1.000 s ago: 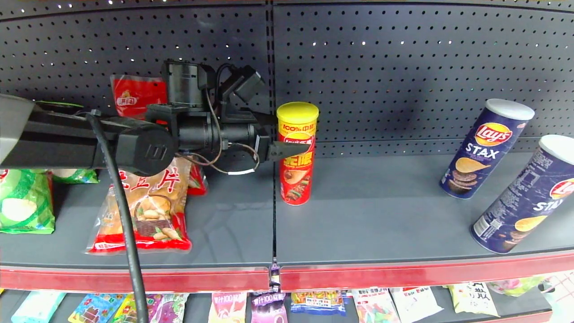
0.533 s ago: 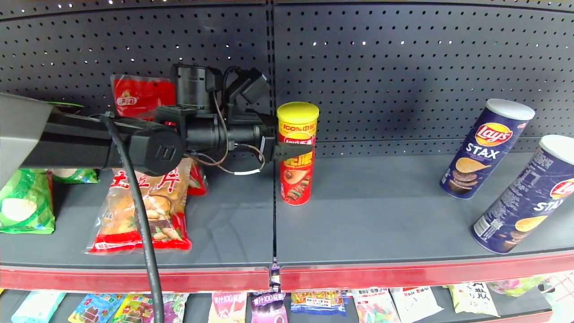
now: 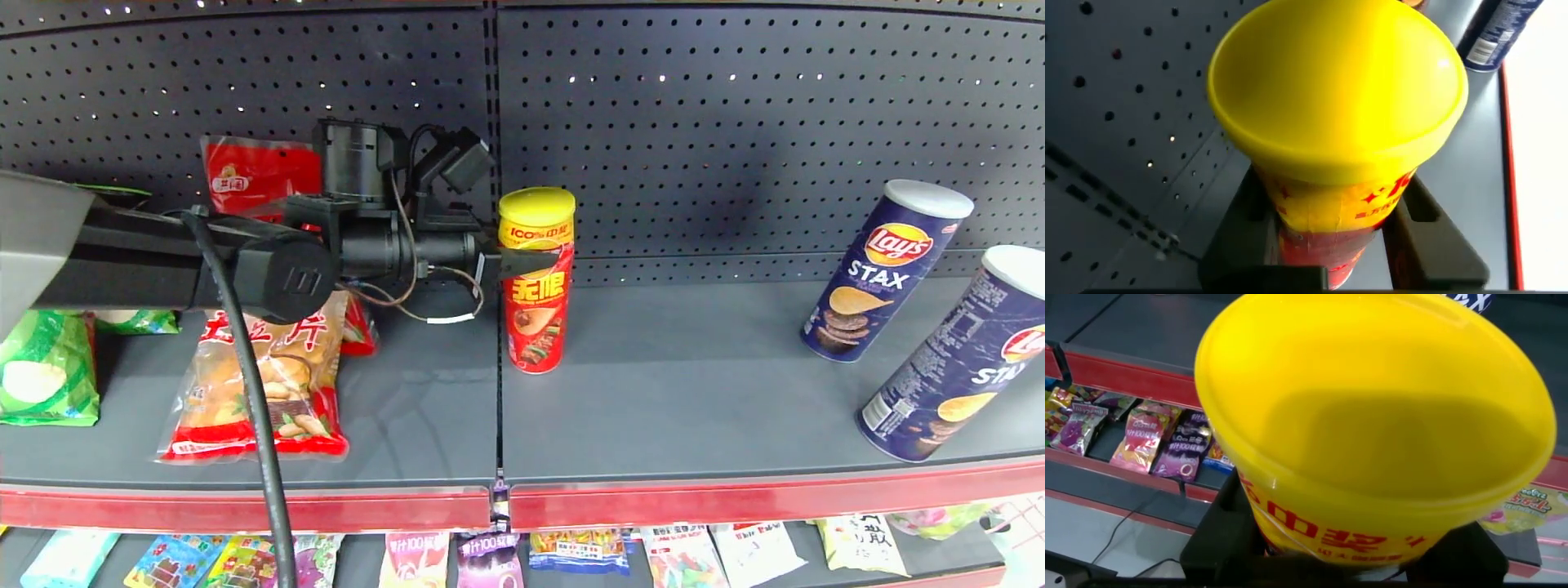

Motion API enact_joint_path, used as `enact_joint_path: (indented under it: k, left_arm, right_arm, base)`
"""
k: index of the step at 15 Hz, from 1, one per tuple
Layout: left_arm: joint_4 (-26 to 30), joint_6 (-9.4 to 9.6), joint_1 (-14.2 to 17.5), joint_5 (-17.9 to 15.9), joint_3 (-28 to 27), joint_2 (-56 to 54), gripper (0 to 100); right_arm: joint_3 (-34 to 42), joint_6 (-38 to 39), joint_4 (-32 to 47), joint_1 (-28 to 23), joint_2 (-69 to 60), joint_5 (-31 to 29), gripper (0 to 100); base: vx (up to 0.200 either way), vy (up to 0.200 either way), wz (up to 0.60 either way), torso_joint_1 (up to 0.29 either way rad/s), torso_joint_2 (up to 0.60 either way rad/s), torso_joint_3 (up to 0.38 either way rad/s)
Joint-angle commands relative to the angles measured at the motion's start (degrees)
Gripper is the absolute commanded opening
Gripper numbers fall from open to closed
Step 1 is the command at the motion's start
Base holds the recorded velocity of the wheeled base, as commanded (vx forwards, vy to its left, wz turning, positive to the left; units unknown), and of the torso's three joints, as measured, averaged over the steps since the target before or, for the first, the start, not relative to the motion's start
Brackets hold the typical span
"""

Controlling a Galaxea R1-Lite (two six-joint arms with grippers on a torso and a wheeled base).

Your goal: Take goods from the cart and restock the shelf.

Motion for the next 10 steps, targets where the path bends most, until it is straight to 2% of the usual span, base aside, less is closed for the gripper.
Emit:
enact_joint_path:
  k: [1,4,5,6,10]
  left_arm:
    - [0.1,0.01,0.0,-0.1,2.7,-3.2,0]
    - [0.0,-0.07,-0.2,-0.8,11.7,-10.6,0]
    - [0.0,-0.07,-0.2,-0.8,12.1,-11.0,0]
    - [-0.2,-0.25,-0.9,-0.8,15.9,-14.1,0]
    - [-0.2,-0.51,-4.9,0.2,18.4,-15.8,0]
  right_arm:
    - [-0.1,0.0,0.0,0.0,-0.3,0.0,0]
    - [-0.1,0.0,0.0,0.0,-0.3,0.1,0]
    - [-0.1,0.0,0.0,0.0,-0.2,0.1,0]
    - [-0.1,0.0,0.0,0.0,-0.2,0.1,0]
    - [0.0,0.0,0.0,0.1,-0.3,0.2,0]
  base:
    - [0.0,0.0,0.0,0.0,0.0,0.0]
    - [0.0,0.0,0.0,0.0,0.0,0.0]
    - [0.0,0.0,0.0,0.0,0.0,0.0]
    - [0.0,0.0,0.0,0.0,0.0,0.0]
    - [0.0,0.0,0.0,0.0,0.0,0.0]
